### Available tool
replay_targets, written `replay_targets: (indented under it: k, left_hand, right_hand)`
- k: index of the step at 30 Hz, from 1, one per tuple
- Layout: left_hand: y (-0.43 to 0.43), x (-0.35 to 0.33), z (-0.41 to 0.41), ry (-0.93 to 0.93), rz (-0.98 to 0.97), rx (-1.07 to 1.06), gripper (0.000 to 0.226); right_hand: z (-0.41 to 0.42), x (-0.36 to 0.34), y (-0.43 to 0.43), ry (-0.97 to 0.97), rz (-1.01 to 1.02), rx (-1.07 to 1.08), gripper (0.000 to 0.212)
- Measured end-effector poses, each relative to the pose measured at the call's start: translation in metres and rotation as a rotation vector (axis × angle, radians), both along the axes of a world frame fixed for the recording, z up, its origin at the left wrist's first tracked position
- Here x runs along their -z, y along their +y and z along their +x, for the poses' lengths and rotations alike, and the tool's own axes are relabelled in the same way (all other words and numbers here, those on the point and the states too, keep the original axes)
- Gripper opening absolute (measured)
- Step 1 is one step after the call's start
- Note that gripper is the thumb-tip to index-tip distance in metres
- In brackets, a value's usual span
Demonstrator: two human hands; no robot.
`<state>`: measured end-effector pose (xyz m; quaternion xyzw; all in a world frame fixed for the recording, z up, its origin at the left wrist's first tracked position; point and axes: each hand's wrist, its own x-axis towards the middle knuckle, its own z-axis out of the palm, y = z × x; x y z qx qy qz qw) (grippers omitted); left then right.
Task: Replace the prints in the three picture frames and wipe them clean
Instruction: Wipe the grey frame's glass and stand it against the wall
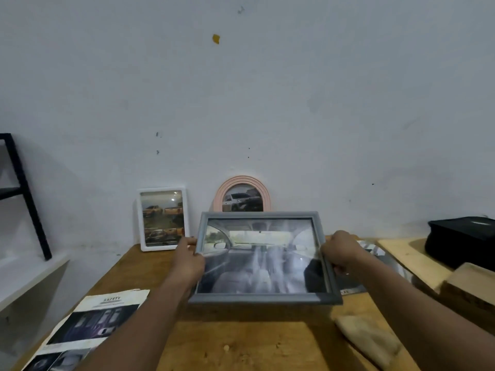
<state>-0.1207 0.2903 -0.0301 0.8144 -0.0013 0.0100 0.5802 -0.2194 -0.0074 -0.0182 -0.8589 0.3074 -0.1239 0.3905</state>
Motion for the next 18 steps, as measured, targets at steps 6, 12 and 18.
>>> replay_targets:
  k: [6,12,18]
  left_hand:
    - [-0.048,-0.013,0.007,-0.161,-0.05,0.045,0.033]
    - [-0.079,-0.018,0.017,-0.184,-0.099,0.079,0.031]
    - [-0.095,-0.014,0.028,-0.122,-0.16,0.127,0.031]
  right_hand:
    - [-0.023,-0.005,-0.057,-0.154,0.222,-0.021,0.016]
    - [-0.03,-0.002,-0.092,-0.26,0.275,-0.079,0.014]
    - [-0.035,0.004,-0.108,-0.339,0.408,-0.129,0.024]
